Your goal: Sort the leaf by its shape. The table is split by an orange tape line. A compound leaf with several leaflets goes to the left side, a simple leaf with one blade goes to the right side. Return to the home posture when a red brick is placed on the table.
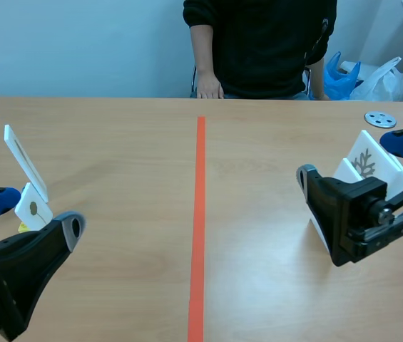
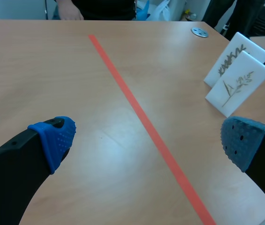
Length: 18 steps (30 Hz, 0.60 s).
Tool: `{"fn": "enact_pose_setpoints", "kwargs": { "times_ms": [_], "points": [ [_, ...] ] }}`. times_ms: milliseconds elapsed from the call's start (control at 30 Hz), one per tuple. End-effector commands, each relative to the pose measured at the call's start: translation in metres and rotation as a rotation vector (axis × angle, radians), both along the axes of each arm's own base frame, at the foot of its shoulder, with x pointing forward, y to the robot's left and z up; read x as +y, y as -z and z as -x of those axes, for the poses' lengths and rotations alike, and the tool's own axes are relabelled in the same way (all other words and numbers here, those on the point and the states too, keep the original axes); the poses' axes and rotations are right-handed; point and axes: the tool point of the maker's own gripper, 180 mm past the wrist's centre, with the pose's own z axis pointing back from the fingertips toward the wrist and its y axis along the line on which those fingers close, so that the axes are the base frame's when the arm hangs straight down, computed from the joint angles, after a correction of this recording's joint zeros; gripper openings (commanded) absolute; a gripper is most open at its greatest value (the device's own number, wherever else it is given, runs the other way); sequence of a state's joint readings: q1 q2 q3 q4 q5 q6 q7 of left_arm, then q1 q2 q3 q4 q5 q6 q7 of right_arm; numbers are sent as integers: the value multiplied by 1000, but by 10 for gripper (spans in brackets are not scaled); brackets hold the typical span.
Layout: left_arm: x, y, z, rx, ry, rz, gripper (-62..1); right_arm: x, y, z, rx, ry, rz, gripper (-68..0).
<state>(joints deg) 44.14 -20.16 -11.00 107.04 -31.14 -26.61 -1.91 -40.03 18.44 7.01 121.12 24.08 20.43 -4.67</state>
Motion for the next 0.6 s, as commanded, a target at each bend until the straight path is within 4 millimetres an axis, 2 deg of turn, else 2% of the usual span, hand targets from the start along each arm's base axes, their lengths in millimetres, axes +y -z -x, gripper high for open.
{"fn": "enact_pose_setpoints", "kwargs": {
  "times_ms": [0,200,567],
  "points": [
    [-7,-13,-2,-35,8,30,14,-1,1,0,1,0,-8,4],
    [-16,-8,2,-28,39,11,14,-4,11,1,36,7,-46,4],
    [-17,-17,0,-70,31,43,14,-1,10,3,36,-11,-58,4]
  ]
}}
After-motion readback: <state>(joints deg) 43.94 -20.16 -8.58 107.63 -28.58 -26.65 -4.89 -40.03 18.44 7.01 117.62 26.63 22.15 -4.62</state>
